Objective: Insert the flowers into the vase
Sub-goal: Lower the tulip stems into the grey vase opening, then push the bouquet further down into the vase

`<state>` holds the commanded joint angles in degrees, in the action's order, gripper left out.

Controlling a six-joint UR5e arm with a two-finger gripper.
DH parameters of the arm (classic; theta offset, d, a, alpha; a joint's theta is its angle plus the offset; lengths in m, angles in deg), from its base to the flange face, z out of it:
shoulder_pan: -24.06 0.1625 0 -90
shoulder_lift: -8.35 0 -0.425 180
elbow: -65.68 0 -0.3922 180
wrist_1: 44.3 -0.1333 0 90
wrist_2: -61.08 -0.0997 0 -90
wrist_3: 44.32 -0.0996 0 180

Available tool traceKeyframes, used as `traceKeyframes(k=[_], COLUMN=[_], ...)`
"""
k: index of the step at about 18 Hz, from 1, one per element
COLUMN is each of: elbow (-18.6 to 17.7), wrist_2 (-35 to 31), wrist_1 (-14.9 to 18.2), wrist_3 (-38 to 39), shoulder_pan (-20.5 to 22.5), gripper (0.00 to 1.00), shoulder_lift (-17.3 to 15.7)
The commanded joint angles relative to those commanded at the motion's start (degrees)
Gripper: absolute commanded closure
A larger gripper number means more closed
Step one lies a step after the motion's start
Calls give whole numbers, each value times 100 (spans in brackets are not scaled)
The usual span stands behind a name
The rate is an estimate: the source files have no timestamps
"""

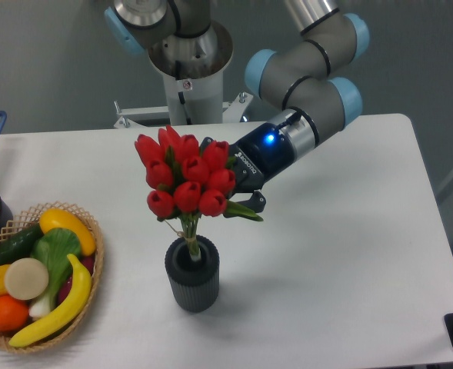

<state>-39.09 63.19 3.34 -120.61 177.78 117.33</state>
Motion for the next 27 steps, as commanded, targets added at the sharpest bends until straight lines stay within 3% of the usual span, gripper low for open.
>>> traceKeyframes(k=[27], elbow=[-97], wrist_2=[-70], wrist_1=[-9], wrist_3=[-290], shoulder_pan=[-53], gripper=[62], shoulder_lift=[721])
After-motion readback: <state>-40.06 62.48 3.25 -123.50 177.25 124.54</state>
